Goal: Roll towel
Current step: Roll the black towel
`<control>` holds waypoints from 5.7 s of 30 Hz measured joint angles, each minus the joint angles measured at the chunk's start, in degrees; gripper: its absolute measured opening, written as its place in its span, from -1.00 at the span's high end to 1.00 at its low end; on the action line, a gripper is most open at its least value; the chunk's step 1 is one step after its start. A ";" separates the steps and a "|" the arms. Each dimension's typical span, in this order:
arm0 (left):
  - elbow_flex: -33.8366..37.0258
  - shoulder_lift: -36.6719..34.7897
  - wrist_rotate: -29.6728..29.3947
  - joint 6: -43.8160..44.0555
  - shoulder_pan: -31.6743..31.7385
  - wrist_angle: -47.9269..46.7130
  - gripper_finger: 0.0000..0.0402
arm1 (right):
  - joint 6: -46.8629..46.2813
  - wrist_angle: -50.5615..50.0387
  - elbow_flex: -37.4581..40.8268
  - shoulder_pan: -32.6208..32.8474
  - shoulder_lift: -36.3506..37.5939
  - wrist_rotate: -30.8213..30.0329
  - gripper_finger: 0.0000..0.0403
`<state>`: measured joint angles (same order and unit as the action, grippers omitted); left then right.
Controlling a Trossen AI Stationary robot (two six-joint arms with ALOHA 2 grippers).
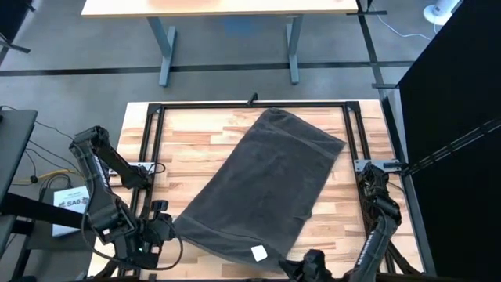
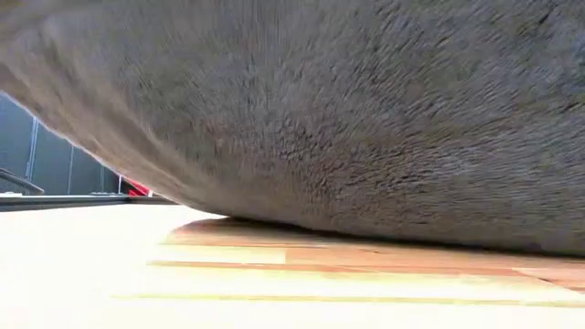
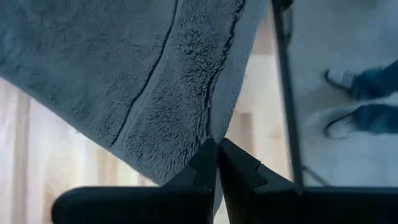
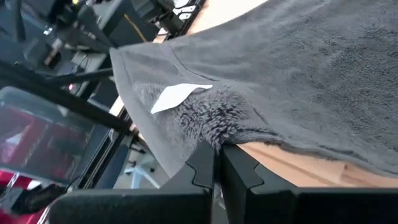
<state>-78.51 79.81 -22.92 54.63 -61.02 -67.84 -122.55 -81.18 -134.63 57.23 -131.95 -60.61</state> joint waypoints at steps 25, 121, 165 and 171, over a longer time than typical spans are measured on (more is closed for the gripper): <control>-4.82 11.05 4.54 -8.20 4.31 28.14 1.00 | 7.08 16.16 0.02 11.23 -0.32 -1.46 1.00; 6.07 -1.64 43.17 -76.38 76.99 18.29 0.44 | 65.92 -8.39 0.32 -44.71 15.09 5.06 1.00; 6.00 -1.66 41.69 -66.92 77.74 17.24 0.44 | 119.37 26.32 23.33 -76.04 20.96 63.72 0.16; 6.00 -1.66 41.57 -62.26 78.28 17.35 0.44 | 121.93 31.89 43.85 -79.22 31.73 69.99 0.22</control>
<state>-72.51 78.15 18.65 -7.63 17.26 -50.49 -0.62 -49.29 -90.78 -21.99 -100.22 9.37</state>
